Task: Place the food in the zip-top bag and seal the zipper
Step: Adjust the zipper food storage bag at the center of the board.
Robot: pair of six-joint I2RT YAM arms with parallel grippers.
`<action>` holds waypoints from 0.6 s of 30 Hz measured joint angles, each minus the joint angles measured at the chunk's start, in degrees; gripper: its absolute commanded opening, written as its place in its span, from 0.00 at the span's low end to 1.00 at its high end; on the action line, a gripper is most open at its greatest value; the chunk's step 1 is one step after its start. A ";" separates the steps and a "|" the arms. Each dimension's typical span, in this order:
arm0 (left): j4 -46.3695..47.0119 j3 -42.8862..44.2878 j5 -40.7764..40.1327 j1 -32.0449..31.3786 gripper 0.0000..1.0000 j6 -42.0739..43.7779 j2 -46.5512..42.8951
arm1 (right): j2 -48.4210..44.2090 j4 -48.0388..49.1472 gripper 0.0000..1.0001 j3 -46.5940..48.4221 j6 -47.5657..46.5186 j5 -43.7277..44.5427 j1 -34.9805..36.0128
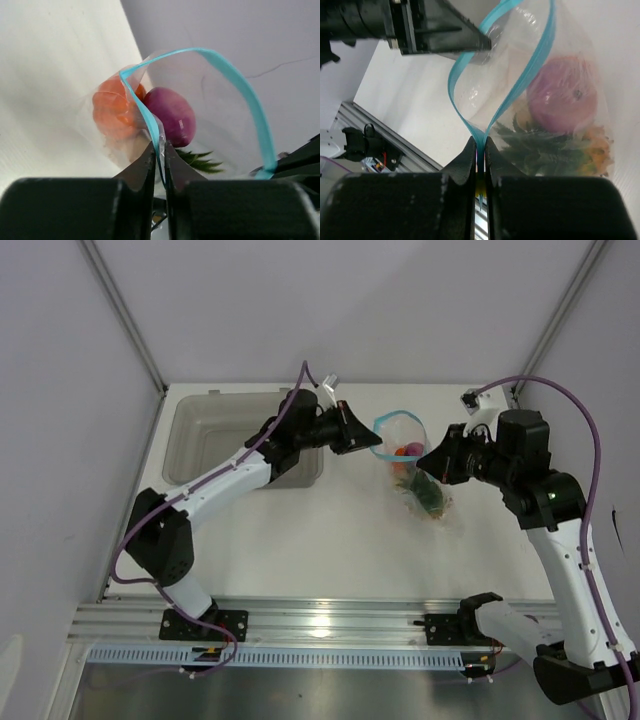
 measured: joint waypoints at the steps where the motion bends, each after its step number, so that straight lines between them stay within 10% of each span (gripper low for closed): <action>1: -0.33 1.36 -0.04 0.07 0.28 1.42 0.00 | -0.42 -0.02 0.00 -0.42 -0.85 -0.70 0.00; 9: -2.03 2.60 2.84 1.51 0.99 14.08 -0.72 | 3.43 -2.01 0.00 -1.46 -5.46 -3.69 0.04; 18: 3.78 -2.95 1.51 4.20 1.00 25.70 -14.38 | 4.31 -2.45 0.00 -0.83 -6.67 -7.76 0.44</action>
